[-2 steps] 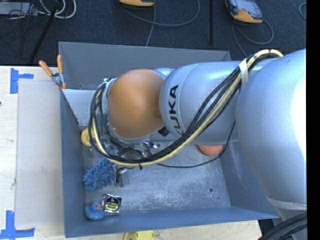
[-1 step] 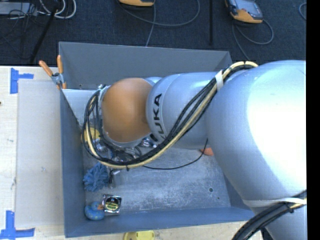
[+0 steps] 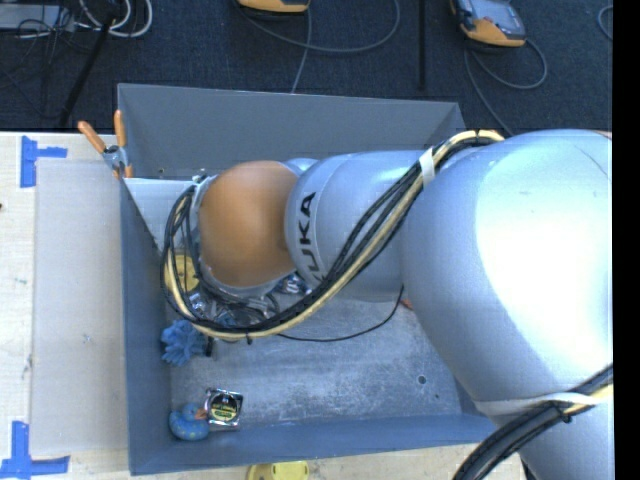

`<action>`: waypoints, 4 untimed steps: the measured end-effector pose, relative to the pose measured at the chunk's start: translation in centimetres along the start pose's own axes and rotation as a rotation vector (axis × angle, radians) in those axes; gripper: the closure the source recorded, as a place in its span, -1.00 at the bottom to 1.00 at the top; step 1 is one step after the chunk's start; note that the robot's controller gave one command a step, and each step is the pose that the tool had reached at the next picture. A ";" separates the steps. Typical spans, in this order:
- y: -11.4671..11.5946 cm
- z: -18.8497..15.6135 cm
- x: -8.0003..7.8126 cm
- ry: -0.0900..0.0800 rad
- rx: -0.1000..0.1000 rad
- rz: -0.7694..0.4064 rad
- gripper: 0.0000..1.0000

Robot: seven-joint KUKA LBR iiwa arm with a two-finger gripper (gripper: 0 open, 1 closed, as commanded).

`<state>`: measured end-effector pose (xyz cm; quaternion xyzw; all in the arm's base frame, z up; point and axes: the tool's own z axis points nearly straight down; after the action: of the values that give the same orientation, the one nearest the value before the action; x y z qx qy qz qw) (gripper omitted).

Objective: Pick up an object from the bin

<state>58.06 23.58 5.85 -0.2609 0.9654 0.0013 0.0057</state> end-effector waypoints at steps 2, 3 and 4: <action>0.0 -0.2 0.1 0.000 0.000 -0.012 1.00; 0.1 -1.0 0.4 0.012 -0.002 -0.009 1.00; 0.1 -3.0 0.4 0.016 -0.002 -0.008 1.00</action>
Offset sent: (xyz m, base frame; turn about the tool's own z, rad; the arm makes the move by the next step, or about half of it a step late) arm 0.0000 0.0000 0.0194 0.0000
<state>57.61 23.46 8.87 -0.2649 0.9643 0.0000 -0.0024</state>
